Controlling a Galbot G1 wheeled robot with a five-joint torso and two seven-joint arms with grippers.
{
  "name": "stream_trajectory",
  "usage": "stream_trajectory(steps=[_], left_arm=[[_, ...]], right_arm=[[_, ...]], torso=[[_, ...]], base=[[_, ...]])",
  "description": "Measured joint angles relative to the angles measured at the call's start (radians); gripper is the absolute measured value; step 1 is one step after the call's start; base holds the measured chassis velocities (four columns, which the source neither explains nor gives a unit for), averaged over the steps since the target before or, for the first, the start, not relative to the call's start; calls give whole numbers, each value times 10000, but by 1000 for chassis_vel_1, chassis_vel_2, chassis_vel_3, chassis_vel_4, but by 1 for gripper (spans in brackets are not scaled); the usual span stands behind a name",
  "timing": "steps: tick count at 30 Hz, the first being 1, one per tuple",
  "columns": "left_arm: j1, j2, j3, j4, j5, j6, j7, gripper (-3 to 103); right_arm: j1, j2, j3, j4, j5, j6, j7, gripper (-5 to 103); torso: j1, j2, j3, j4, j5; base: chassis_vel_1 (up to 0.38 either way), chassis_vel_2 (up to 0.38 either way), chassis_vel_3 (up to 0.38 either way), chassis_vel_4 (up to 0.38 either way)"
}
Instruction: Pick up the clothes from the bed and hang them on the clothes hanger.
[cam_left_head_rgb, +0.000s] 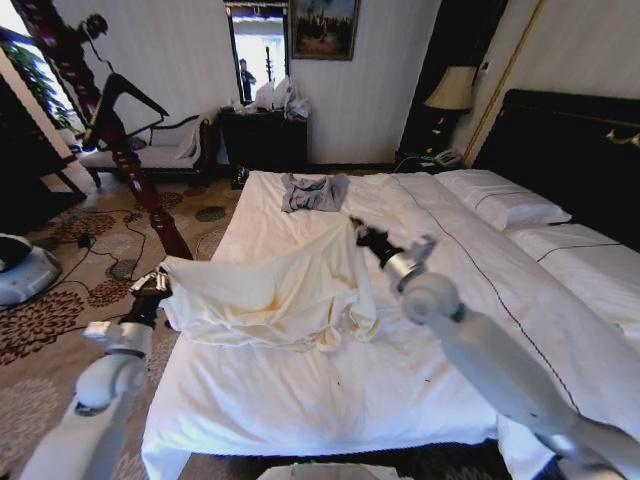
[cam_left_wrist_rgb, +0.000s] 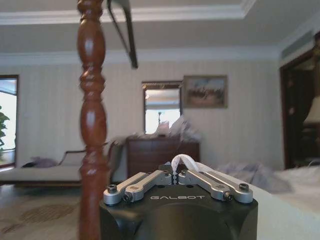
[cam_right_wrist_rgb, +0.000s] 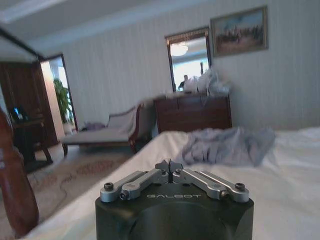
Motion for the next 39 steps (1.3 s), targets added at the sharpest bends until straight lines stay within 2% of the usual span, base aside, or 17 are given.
stream_trajectory(steps=[3,5,8,9,12,13,15,17,21,22,23,25,27,29,36,37,39], left_arm=[[136,-103,-18,200,299,8,-47,1],[284,-199,-41,294,542,5,-69,1],[391,-294,-77,338,676,-3,-80,1],[391,-294,-77,338,676,-3,-80,1],[451,-374,-118,387,724,-36,-102,1],[451,-374,-118,387,724,-36,-102,1],[471,-430,-113,476,755,-73,-111,1],[465,-449,-97,518,773,-82,-112,1],[344,-608,100,719,898,-117,-131,1],[344,-608,100,719,898,-117,-131,1],[302,-681,177,744,946,-118,-155,1],[262,-760,255,746,988,-118,-173,1],[256,-784,278,738,996,-118,-177,1],[260,-790,237,741,990,-119,-181,1],[301,-720,77,925,931,-209,-185,1],[301,-687,64,947,878,-228,-185,1],[282,-664,54,961,819,-233,-185,1]], right_arm=[[104,250,-437,-428,-221,-215,297,0],[147,487,-711,-588,-175,-902,780,0],[138,599,-964,-477,37,-2062,1649,16],[138,599,-964,-477,37,-2062,1649,16],[-34,537,-1122,-381,-135,-3787,3605,27],[-34,537,-1122,-381,-135,-3787,3605,27],[-413,341,-965,-501,-1000,-4017,4192,43],[-526,285,-866,-551,-1431,-3830,4163,43],[-408,370,-355,-1014,-2709,-1597,3083,65],[-408,370,-355,-1014,-2709,-1597,3083,65],[-152,531,-315,-1370,-3002,-900,2801,65],[16,626,-286,-1654,-3283,-424,2411,76],[-22,568,-260,-1614,-3284,-436,2264,81],[-549,75,-196,-909,-3094,-1013,2031,91],[-2049,-1027,62,351,-2915,-2746,1378,100],[-2289,-1202,113,819,-2049,-3605,1411,100],[-2285,-1205,75,1006,-1516,-4065,1488,100]], torso=[[0,0,0,0,-1],[-1,0,0,1,-1],[-1,0,0,-1,0],[-1,0,0,-1,0],[-1,1,-1,0,1],[-1,1,-1,0,1],[-1,0,-1,-5,2],[-1,0,0,-6,3],[-2,0,-1,-5,1],[-2,0,-1,-5,1],[-2,1,-1,2,-1],[1,0,0,8,2],[2,0,0,8,0],[0,1,-1,-5,3],[-3,1,-1,-7,1],[-3,1,-1,-8,2],[-3,1,-2,-3,0]], base=[[0,0,0,0],[0,0,0,0],[0,0,0,0],[0,0,0,0],[0,0,0,0],[0,0,0,0],[0,0,0,0],[0,0,0,0],[0,0,0,0],[0,0,0,0],[0,0,0,0],[0,0,0,0],[0,0,0,0],[0,0,0,0],[0,0,0,0],[0,0,0,0],[0,0,0,0]])
